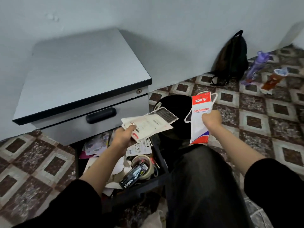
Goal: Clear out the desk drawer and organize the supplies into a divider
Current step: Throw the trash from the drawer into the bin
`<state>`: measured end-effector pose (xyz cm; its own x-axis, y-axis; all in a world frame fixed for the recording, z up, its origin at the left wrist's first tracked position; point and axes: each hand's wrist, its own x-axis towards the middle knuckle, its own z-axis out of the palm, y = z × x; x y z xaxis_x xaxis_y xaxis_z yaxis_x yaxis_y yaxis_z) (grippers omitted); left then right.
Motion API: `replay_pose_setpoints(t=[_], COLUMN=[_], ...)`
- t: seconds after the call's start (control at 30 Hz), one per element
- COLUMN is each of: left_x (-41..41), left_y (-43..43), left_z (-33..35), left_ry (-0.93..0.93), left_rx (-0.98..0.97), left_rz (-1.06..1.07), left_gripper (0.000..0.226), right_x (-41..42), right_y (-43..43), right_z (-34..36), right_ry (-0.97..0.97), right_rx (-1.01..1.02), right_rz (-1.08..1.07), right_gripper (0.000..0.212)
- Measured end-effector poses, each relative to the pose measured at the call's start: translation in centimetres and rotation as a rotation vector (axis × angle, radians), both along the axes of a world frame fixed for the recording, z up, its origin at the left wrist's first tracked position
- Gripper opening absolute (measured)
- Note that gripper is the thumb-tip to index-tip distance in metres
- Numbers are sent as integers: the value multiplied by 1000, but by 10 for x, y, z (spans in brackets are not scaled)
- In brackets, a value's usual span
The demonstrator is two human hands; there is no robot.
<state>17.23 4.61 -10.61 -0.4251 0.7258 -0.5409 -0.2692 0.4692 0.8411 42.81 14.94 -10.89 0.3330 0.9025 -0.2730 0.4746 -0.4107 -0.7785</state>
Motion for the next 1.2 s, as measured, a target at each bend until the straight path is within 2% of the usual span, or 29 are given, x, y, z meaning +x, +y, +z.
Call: replay_pose_setpoints(t=[0.2, 0.4, 0.5, 0.57, 0.63, 0.83, 0.93, 1.0, 1.2], left_x=[36, 59, 61, 59, 55, 46, 41, 38, 32], left_y=[50, 87, 95, 96, 94, 82, 77, 74, 72], left_z=[-21, -42, -49, -55, -60, -63, -63, -62, -54], left_ry=[-5, -45, -74, -13, 37, 50, 39, 37, 34], left_rx=[-55, -107, -161, -223, -255, -276, -280, -284, -268], left_rz=[-91, -205, -318, -373, -387, -416, -424, -423, -415], left_gripper=[4, 14, 30, 46, 53, 40, 31, 33, 36], right_x=[28, 36, 35, 34, 34, 31, 26, 22, 8], right_y=[14, 22, 24, 24, 24, 20, 19, 19, 38], right_z=[-25, -46, -52, -55, -57, -61, -62, -60, -46], right_ry=[52, 64, 89, 93, 112, 213, 274, 313, 490], right_rx=[-39, -80, -88, -91, -94, -166, -203, -234, -288], right_rz=[-100, -148, -137, -139, -132, -120, -139, -143, -88], right_gripper=[27, 28, 27, 28, 30, 25, 17, 11, 26])
